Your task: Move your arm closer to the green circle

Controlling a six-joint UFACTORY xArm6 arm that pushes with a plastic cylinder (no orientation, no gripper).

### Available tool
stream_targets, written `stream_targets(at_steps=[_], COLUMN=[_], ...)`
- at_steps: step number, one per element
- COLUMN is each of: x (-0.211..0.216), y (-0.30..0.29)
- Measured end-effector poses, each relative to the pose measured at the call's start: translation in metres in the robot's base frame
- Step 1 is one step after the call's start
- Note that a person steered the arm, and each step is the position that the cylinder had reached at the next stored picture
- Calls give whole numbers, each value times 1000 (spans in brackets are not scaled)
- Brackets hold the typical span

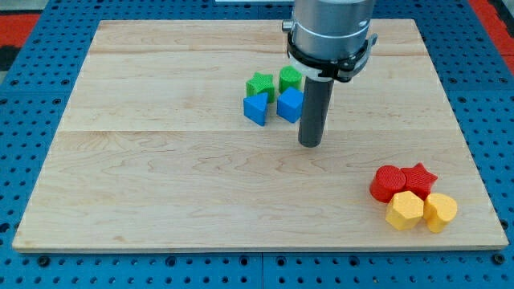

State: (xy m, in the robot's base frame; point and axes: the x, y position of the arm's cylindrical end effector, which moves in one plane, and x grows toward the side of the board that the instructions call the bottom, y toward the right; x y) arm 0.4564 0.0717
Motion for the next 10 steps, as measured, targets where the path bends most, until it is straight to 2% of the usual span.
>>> stream_targets(at_steps=[10], x=[-30], y=[44])
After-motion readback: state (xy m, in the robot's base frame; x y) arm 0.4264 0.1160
